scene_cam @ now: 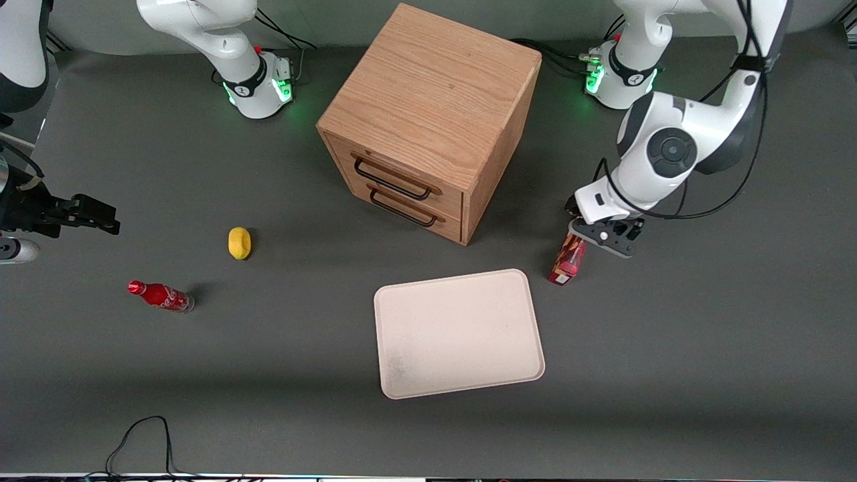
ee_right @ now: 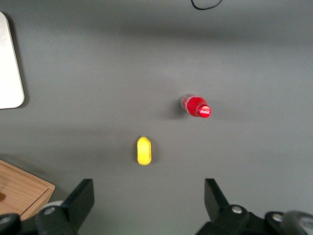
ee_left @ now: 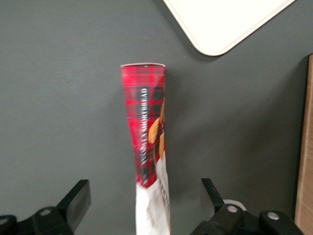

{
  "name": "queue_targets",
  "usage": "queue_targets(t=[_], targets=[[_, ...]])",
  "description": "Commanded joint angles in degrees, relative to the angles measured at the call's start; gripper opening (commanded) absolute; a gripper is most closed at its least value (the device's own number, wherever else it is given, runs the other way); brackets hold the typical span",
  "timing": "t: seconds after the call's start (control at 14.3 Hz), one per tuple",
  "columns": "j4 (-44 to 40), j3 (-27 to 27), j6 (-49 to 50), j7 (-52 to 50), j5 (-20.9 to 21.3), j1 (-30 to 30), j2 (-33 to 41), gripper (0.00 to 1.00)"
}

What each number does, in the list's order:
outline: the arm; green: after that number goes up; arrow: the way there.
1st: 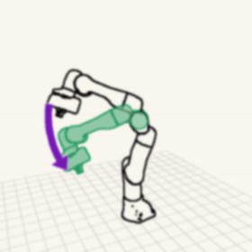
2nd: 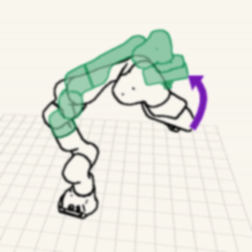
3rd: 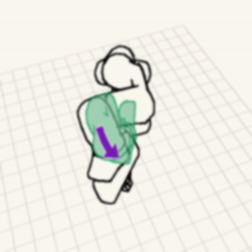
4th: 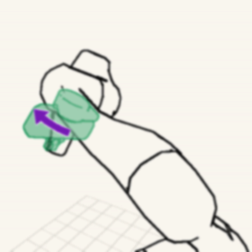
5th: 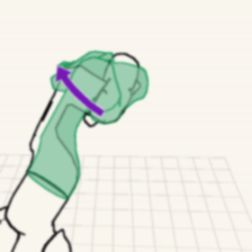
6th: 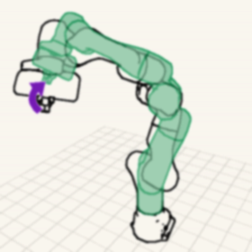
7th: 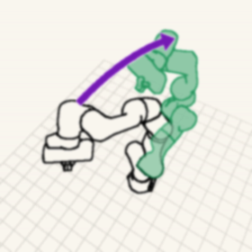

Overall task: Place red cookie box on tray
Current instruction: 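Lower the left gripper and close it on the box's end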

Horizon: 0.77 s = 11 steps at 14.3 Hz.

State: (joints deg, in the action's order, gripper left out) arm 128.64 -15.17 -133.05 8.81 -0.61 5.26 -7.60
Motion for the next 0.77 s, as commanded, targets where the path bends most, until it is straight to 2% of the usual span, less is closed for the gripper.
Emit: queue_targets(t=[0.0, 0.35, 0.7], targets=[[2.0, 0.5, -5.4, 1.1, -0.3, 0.7, -2.5, 1.00], [2.9, 0.5, -10.4, 3.2, 0.2, 0.2, -6.1, 1.00], [2.9, 0.7, -10.8, 4.3, 0.2, -0.2, -7.0, 1.00]])
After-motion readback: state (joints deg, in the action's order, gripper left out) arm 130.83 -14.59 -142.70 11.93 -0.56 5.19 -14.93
